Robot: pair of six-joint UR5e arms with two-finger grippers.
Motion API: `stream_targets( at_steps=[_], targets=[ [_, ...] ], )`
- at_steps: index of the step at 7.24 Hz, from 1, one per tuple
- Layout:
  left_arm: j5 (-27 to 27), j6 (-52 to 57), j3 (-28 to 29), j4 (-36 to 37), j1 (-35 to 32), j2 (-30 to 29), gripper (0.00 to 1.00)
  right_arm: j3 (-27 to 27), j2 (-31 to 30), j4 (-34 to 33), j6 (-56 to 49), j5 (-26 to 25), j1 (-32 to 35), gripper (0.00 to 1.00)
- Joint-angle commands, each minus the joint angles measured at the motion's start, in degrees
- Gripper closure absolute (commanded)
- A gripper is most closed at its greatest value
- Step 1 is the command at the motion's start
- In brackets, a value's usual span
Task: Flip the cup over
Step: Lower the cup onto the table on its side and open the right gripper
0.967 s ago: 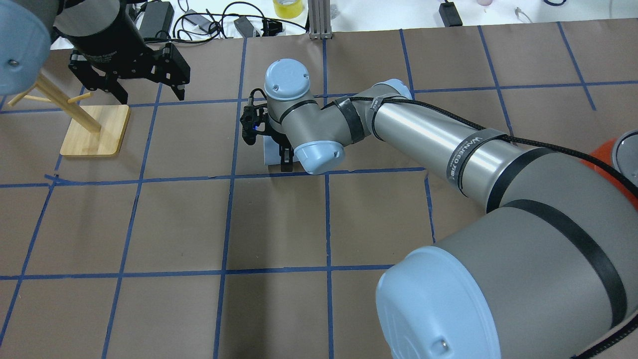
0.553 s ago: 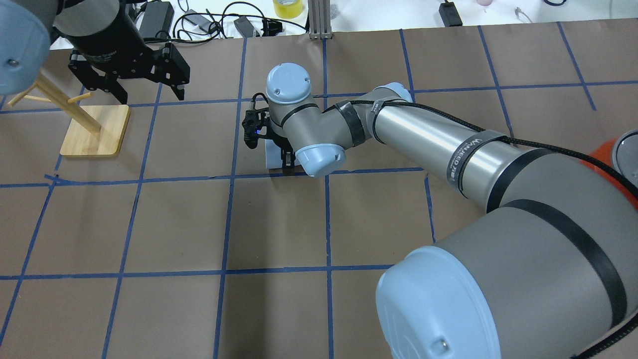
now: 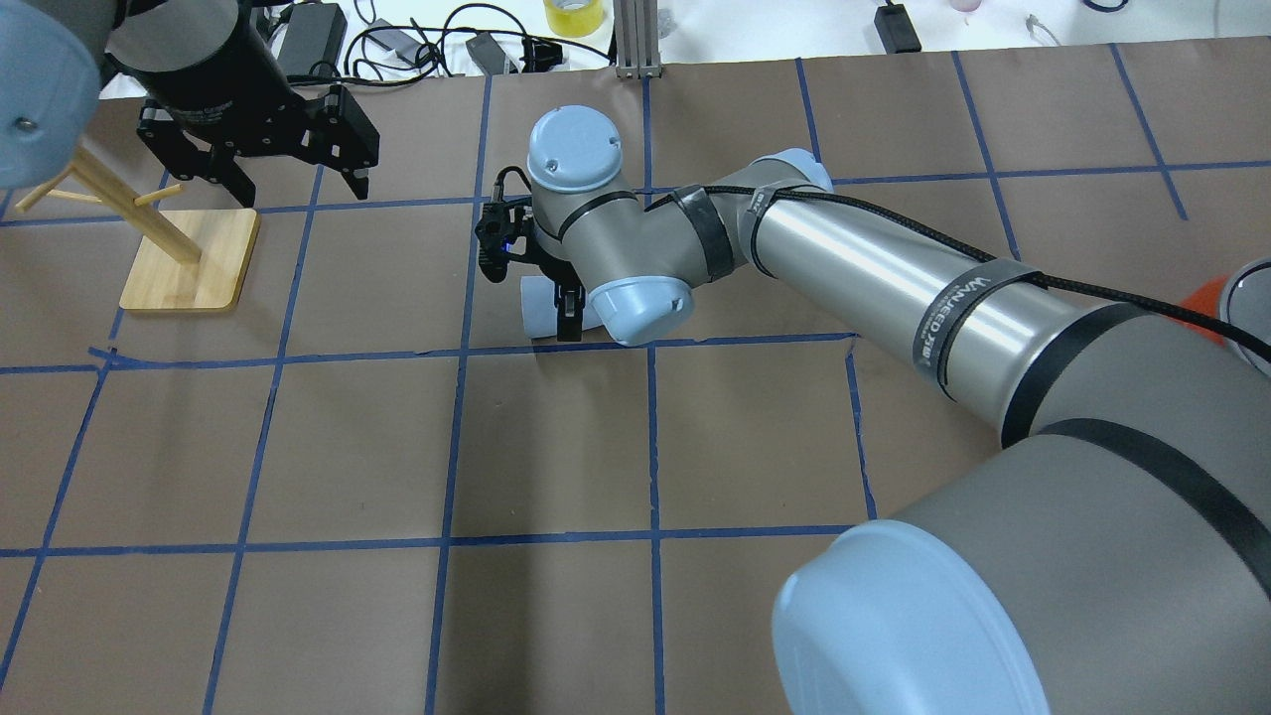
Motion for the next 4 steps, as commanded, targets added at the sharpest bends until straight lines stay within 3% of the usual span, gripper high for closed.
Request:
stream_targets(
  at_steps=[1,3,4],
  targets=[
    [-0.9,0.0,0.0,-0.1,0.3,0.0,0.00,0.8,-6.1,5.9,13.2,-0.8,-1.0,0.00],
    [-1.0,0.1,0.1,-0.1,1.4,0.0,0.00,4.8,-11.0,8.6,23.6,-3.6,-6.5,0.00],
    [-2.3,0.7,0.0,-0.1,1.9,-0.2,0.00,5.9,-16.7,15.5,26.5,-3.4,-11.3,0.00]
  ],
)
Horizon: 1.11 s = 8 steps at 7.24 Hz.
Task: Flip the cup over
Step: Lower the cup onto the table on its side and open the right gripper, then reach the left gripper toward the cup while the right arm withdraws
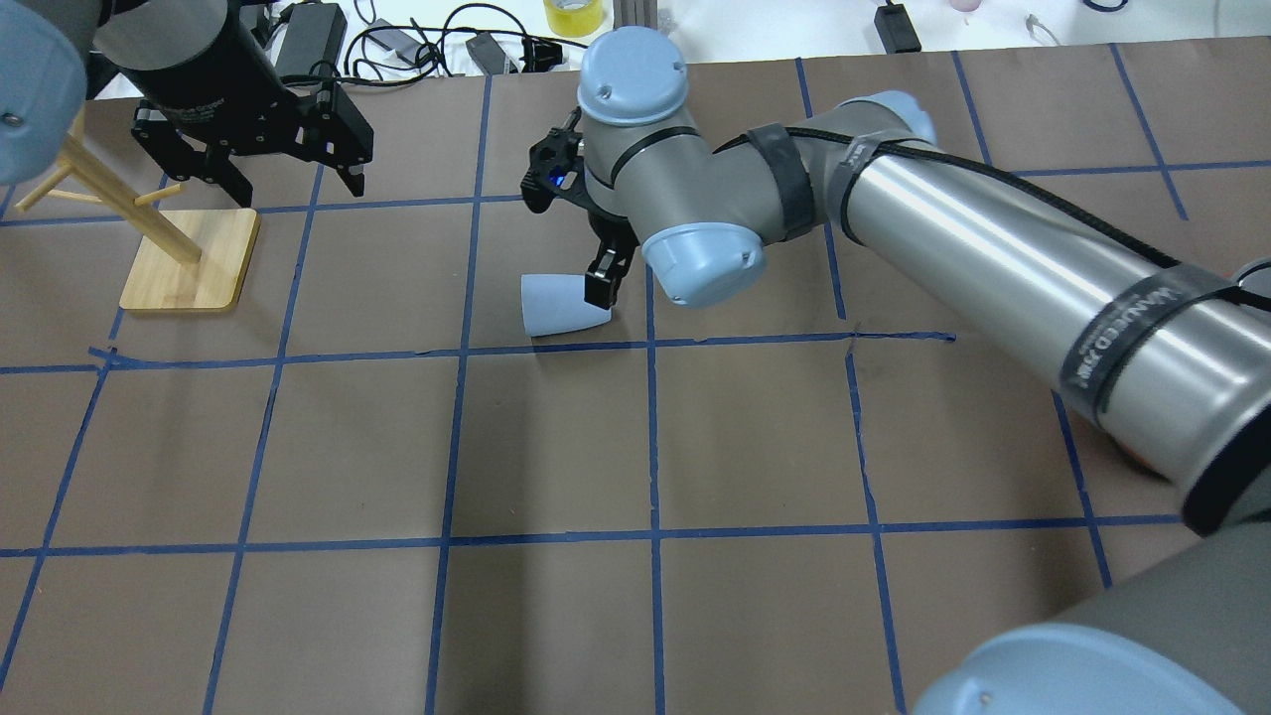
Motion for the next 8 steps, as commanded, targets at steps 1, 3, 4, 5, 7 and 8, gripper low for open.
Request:
stream_targets(
  at_steps=[1,3,4,5,7,8],
  targets=[
    [-4.0,0.6,-0.1,0.1,0.8,-1.3,0.00,1.9,-9.6,14.0,5.6,-0.8,-11.0,0.00],
    [-9.6,3.7,-3.7,1.3,1.3,-2.7,0.00,1.9,-13.4,21.7,5.6,-0.6,-22.3,0.00],
    [-13.6,6.5,-7.8,7.1,1.8,-4.0,0.00,1.9,-16.1,25.9,8.1,-0.9,-24.2,0.00],
    [-14.7,7.2,-12.5,15.0,2.1,-6.4,0.00,1.3,-18.3,28.9,18.2,-1.4,-24.4,0.00],
    [-27.6,10.6,-17.1,20.6,3.6,-10.1,0.00,0.8,-20.6,31.5,36.0,-1.4,-24.4,0.00],
    [-30.1,11.1,-17.4,20.6,4.0,-12.0,0.00,0.6,-21.3,33.4,36.5,-1.7,-24.4,0.00]
  ],
)
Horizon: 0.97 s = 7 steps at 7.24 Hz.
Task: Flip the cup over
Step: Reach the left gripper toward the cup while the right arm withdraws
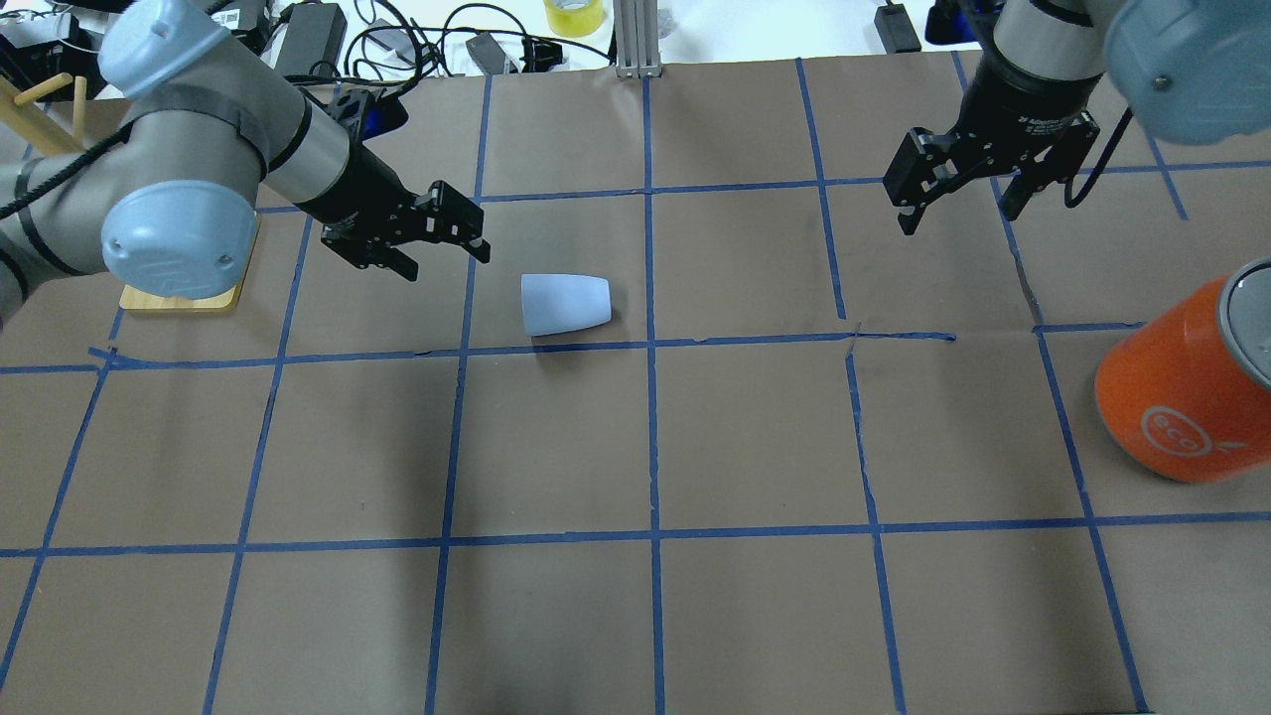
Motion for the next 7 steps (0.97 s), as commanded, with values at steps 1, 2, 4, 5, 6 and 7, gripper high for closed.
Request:
stream_targets(
  at_steps=[1,2,4,5,6,7],
  targets=[
    [-8.2,1.5,-1.2,2.0,1.1,-4.0,0.00,-0.2,-1.2,1.7,7.0,-0.9,0.0,0.00],
    [-13.4,1.5,-1.2,2.1,1.4,-5.4,0.00,-0.1,-1.2,1.7,10.0,-4.0,0.3,0.00],
    [-16.2,5.9,-1.1,3.6,2.6,-9.6,0.00,-0.2,-1.4,2.2,10.9,-4.8,0.8,0.00],
    [-18.6,8.1,-1.0,4.8,2.9,-11.5,0.00,-0.3,-1.3,1.9,10.5,-4.2,0.6,0.00],
    [-23.2,11.3,-1.0,4.8,3.0,-13.4,0.00,-0.2,-1.2,1.9,10.1,-3.9,0.4,0.00],
    [-23.9,12.7,-0.5,4.8,3.0,-14.8,0.00,-0.3,-1.4,1.9,9.9,-4.7,0.4,0.00]
  ],
)
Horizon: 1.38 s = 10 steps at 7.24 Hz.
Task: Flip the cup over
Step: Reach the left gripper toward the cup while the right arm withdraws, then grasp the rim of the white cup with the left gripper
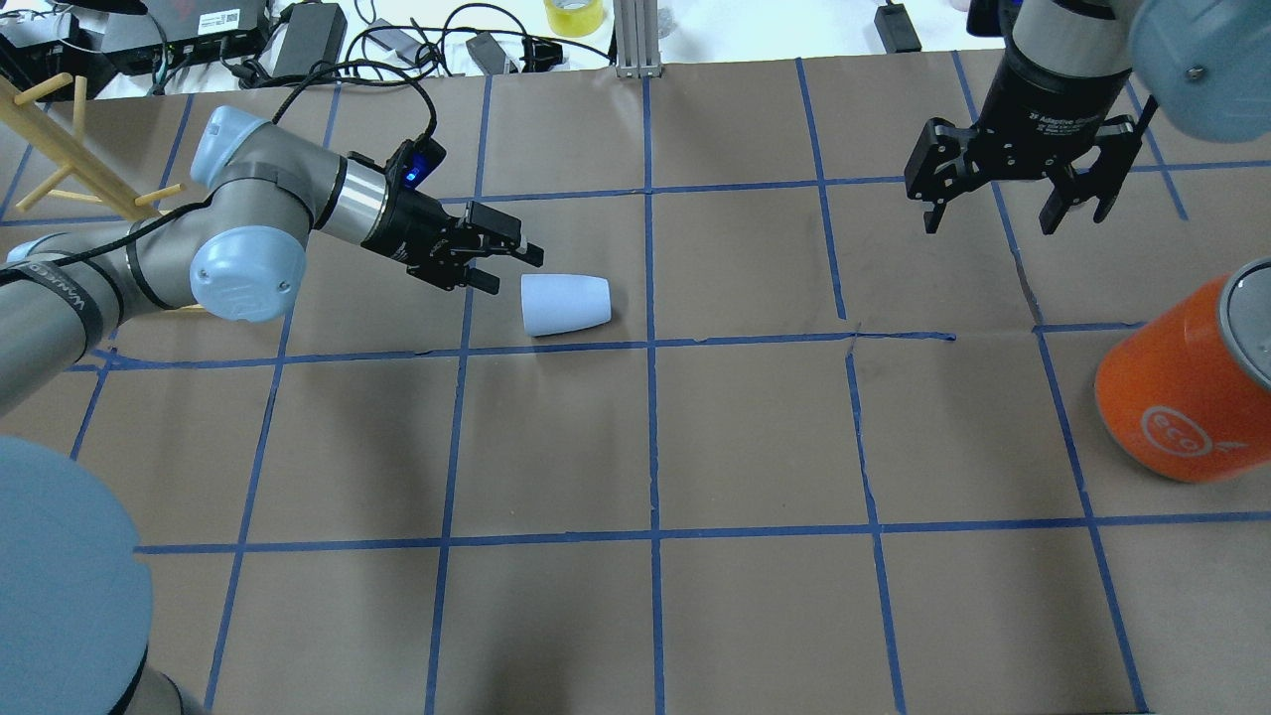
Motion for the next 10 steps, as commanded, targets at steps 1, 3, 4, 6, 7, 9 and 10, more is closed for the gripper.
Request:
stream_targets(
  at_steps=[1,3,4,6,7,9,10],
  targets=[
    [-2.3,2.6,0.4,1.3,0.3,-2.9,0.00,-0.1,-0.2,0.2,-0.2,0.3,0.3,0.00],
    [-2.4,2.4,0.1,2.3,0.2,-5.1,0.00,0.0,-0.5,-0.4,-0.3,0.2,0.1,0.00],
    [-3.8,1.9,-0.6,2.3,0.3,-5.1,0.00,0.0,-0.5,-0.4,-0.3,0.3,0.1,0.00],
    [-7.2,-0.8,-2.1,2.3,0.2,-5.2,0.02,0.3,-0.2,-0.4,-0.5,0.2,-0.1,0.00],
    [-7.8,-2.6,-1.8,2.3,0.2,-5.2,0.04,0.2,-0.2,-0.4,-0.5,-0.3,-0.1,0.00],
    [-11.5,-3.0,-1.8,2.3,0.2,-5.3,0.33,0.2,-0.2,-0.4,-0.5,-0.6,-0.1,0.00],
    [-11.8,-3.9,-1.8,2.3,0.2,-5.3,0.45,0.2,-0.2,-0.4,-0.5,-0.4,0.0,0.00]
  ],
)
